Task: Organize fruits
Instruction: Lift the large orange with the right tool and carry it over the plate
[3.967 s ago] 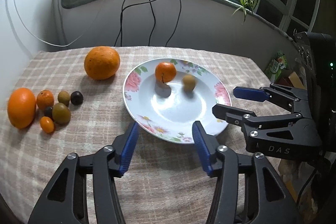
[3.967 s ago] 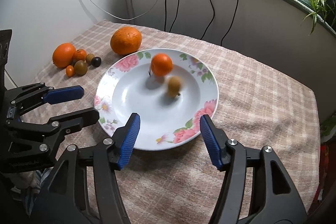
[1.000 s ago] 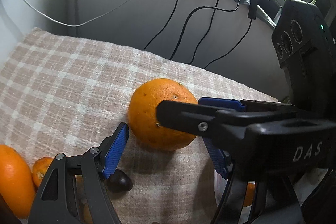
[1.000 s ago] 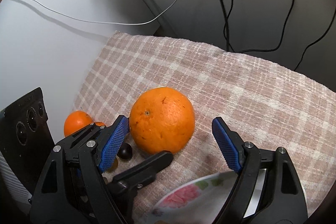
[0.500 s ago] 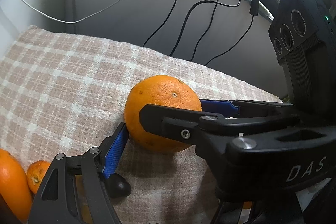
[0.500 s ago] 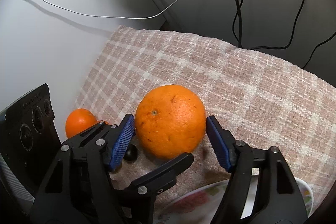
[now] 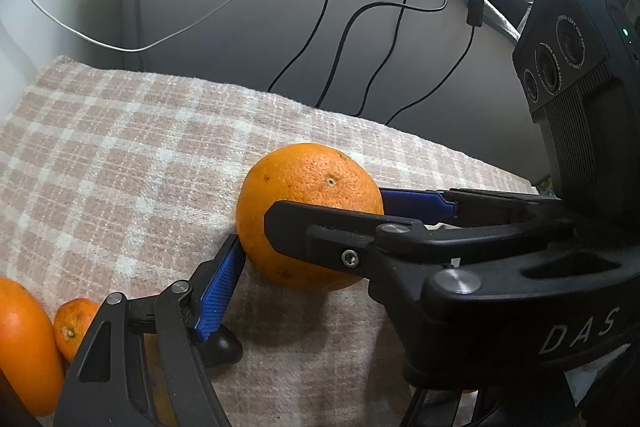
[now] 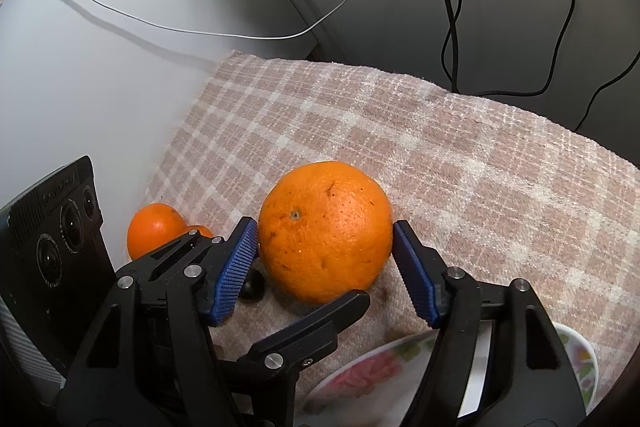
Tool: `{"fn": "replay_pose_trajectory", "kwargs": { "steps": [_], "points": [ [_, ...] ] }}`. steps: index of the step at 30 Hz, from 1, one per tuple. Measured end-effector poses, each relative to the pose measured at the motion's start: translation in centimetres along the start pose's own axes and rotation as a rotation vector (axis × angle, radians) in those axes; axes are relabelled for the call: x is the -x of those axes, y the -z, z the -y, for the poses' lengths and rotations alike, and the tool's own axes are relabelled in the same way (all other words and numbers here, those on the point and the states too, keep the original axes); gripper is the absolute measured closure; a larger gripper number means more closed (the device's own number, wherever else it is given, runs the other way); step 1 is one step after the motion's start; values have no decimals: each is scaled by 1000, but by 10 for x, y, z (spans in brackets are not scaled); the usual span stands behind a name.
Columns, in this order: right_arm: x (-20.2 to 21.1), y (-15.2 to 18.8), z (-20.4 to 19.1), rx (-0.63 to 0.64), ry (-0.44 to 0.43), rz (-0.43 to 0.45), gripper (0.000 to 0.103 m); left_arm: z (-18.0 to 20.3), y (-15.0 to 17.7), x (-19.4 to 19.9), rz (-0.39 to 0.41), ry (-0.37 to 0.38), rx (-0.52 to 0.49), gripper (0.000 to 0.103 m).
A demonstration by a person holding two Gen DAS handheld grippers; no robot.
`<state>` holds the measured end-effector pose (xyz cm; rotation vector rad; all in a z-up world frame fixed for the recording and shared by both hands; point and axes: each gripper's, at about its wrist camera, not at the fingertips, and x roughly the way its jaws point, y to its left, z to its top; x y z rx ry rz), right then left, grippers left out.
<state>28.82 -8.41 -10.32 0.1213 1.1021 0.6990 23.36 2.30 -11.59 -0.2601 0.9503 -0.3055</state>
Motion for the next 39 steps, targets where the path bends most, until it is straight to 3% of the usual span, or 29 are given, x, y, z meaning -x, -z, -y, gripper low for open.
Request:
{"fn": "replay_pose_trajectory", "kwargs": {
  "steps": [22,39],
  "points": [
    [78,33,-21,49,3,96,31,55,19,64,89,10,-77,33],
    [154,100,4,10,53,162,31,129,60,81,77,116,-157,33]
  ]
}}
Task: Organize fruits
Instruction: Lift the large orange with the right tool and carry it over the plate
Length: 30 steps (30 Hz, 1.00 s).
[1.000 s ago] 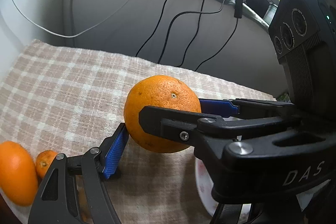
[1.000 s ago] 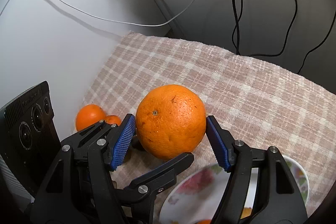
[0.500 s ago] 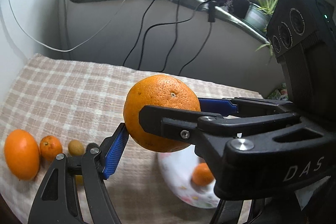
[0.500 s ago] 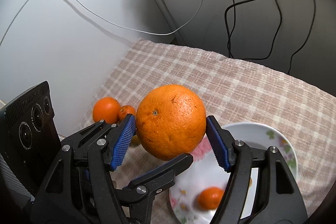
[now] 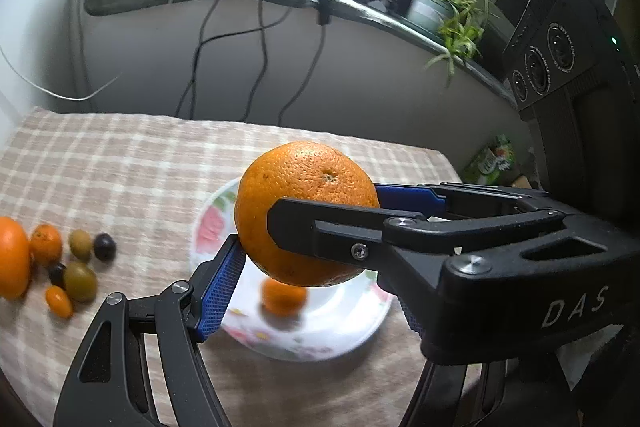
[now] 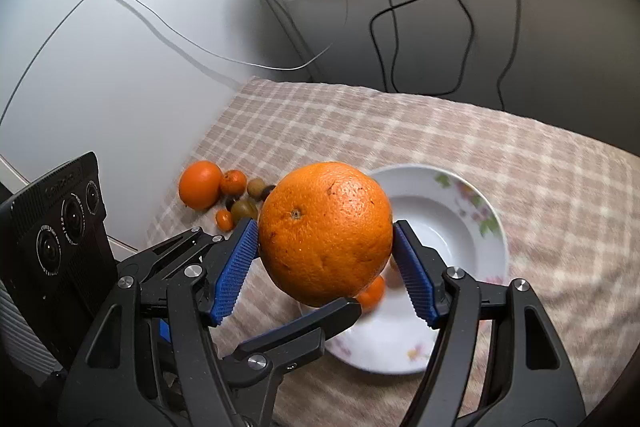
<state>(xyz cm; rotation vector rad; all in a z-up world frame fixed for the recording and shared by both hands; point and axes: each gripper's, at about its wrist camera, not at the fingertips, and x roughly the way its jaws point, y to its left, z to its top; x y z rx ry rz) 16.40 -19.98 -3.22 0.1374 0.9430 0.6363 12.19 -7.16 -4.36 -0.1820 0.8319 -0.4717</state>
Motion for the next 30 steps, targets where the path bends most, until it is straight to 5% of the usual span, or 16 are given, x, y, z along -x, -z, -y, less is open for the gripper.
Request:
{"fn": "replay_pose_trajectory", "kwargs": {
  "steps": [16,30],
  "points": [
    [26,51,50,-109,9,0,31,42,37,-21,-84,96,-1,33],
    [18,59,61,-130,34,-20,32,44,48,-29,-135,111,5,33]
  ]
}}
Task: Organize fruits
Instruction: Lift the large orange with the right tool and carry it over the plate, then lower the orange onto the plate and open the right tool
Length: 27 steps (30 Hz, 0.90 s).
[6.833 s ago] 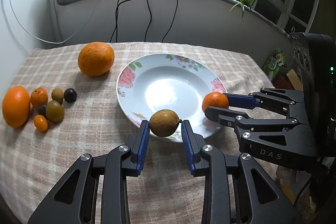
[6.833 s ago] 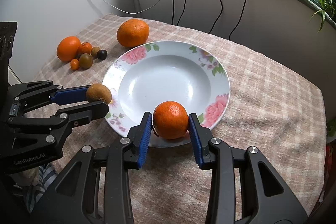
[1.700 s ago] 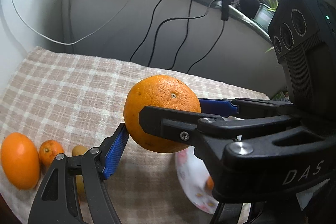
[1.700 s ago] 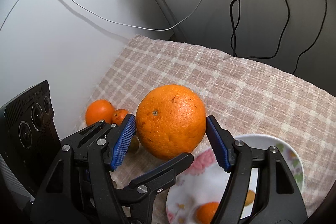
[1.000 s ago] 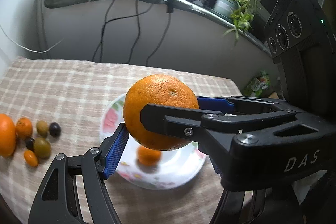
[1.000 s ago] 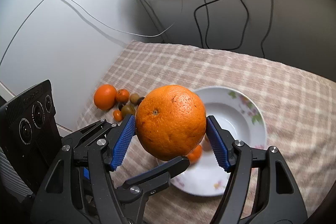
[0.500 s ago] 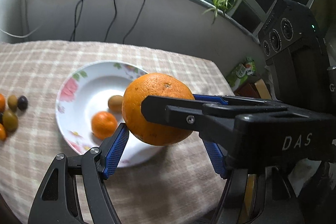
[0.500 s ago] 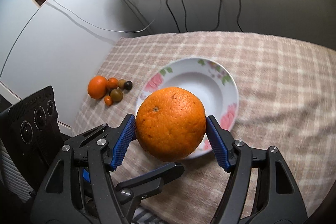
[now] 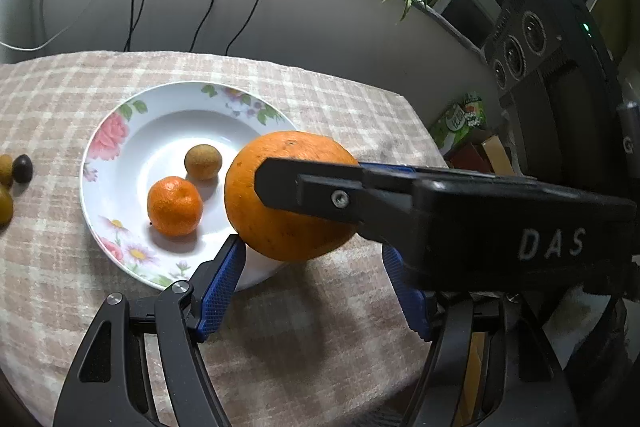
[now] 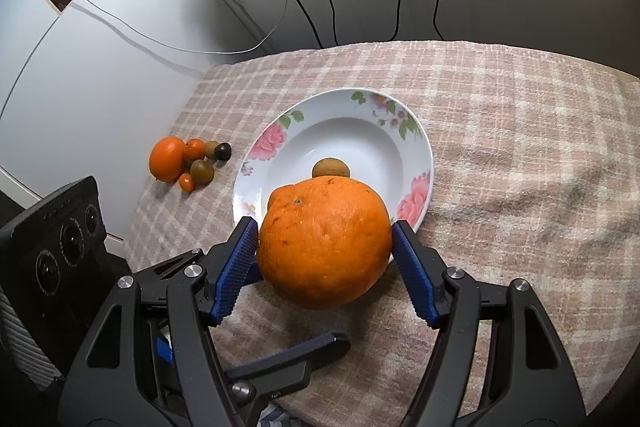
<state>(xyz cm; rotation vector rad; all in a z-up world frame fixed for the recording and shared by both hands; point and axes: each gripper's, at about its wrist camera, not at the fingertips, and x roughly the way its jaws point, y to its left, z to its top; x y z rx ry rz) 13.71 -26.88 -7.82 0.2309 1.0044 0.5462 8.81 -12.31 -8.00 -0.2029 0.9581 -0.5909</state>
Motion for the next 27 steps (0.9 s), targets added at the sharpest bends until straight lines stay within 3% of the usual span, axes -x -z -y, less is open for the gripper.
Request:
{"fn": "replay_pose_trajectory", "kwargs": {
  "steps": [6,16,27],
  "points": [
    [-7,-2,3,-15,26,-10,32,2,1,-2,-1,-10,-10,33],
    [12,-12,3,-21,32,67,31,-2,-3,12,40,-6,-14,33],
    [14,-13,5,-18,39,88,31,-17,-2,19,52,-45,3,33]
  ]
}}
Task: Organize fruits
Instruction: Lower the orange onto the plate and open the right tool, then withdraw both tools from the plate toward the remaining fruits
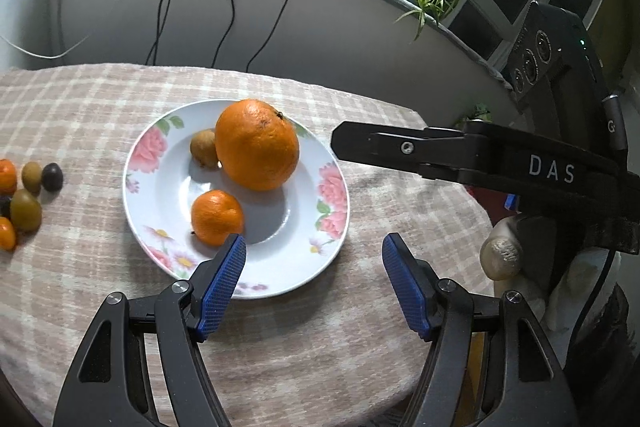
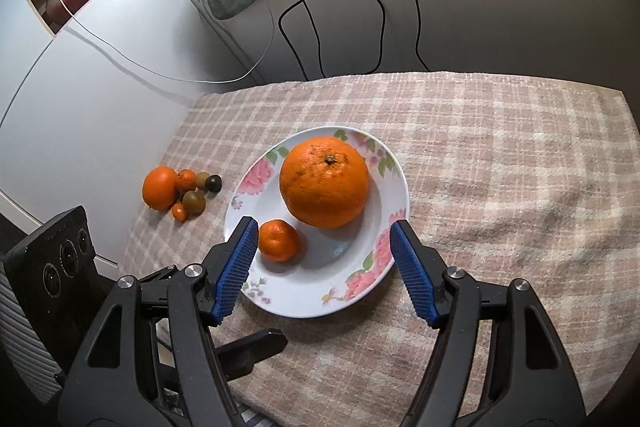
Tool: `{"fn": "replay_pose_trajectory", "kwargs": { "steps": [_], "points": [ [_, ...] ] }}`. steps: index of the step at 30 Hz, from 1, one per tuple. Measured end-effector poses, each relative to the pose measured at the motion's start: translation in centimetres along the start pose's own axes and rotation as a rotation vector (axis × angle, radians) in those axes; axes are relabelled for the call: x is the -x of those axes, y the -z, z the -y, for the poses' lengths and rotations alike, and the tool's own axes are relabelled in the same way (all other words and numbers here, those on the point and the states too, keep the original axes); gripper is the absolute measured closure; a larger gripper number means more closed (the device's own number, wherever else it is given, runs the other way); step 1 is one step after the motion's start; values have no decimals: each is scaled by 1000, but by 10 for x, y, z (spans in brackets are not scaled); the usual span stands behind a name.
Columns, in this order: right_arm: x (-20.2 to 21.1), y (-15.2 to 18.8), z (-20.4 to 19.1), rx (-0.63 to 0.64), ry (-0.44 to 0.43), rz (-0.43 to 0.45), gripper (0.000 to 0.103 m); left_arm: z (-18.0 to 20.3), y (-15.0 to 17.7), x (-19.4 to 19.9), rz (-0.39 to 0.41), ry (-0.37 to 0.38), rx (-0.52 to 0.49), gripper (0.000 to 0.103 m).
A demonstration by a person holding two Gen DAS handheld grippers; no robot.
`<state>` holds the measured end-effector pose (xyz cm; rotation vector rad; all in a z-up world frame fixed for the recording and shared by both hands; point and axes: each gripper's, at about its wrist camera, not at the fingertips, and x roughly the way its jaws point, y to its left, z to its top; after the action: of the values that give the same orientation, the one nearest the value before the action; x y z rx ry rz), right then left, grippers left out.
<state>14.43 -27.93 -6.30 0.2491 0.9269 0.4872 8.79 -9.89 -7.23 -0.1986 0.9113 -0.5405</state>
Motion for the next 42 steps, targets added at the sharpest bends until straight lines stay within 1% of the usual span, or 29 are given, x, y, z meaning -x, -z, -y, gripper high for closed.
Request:
{"fn": "replay_pose_trajectory", "kwargs": {
  "steps": [15,24,29,31,35,42],
  "points": [
    [4,-2,-15,66,35,48,31,-7,-5,20,72,-77,-48,33],
    [1,-2,-20,78,42,58,31,-15,-4,31,129,-143,-71,32],
    [-1,-2,-34,126,60,72,30,-24,-6,39,149,-174,-74,31],
    [-2,-3,-41,147,62,78,28,-28,-6,43,161,-191,-76,31],
    [-5,-5,-56,177,57,93,27,-36,-8,52,179,-217,-78,31],
    [-17,-12,-74,193,42,112,27,-57,-9,67,205,-270,-71,31]
  ]
}}
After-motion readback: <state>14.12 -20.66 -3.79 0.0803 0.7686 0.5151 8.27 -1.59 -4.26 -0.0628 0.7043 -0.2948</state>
